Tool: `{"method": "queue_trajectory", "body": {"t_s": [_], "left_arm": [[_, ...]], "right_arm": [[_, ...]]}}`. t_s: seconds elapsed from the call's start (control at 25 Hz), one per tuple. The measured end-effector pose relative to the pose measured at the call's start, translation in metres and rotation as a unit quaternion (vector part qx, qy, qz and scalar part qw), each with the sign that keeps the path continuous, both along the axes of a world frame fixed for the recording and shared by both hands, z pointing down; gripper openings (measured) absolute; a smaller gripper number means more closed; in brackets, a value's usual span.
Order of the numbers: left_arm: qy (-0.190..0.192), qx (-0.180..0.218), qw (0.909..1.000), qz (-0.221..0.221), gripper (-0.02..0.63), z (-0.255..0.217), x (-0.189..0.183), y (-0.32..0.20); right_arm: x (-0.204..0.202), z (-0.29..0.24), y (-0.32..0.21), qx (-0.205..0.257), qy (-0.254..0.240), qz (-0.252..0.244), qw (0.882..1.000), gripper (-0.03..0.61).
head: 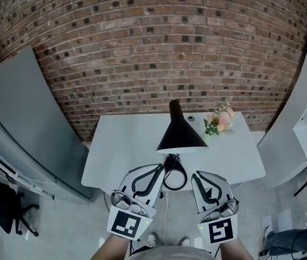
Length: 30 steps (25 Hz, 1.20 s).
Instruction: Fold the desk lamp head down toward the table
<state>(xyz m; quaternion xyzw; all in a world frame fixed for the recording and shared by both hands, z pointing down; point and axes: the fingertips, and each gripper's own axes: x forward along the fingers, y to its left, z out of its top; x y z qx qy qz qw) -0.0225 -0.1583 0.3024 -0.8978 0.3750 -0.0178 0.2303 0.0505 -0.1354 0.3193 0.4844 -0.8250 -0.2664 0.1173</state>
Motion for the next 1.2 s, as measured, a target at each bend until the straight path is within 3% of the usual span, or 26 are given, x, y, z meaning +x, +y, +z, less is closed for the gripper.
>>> {"method": "queue_trajectory", "body": {"t_s": [0.76,1.2], "left_arm": [[0.029,-0.020,0.9993,0.014,0.012,0.017,0.002,0.004],[0.031,-0.024,0.9992,0.009,0.012,0.015,-0.004,0.002]], "right_arm": [[0.011,-0.053,-0.033,0.063,0.068,0.034,0.995,0.106],[0.001,-0.050,-0.040,0.052,0.072,0.022,0.996,0.138]]}}
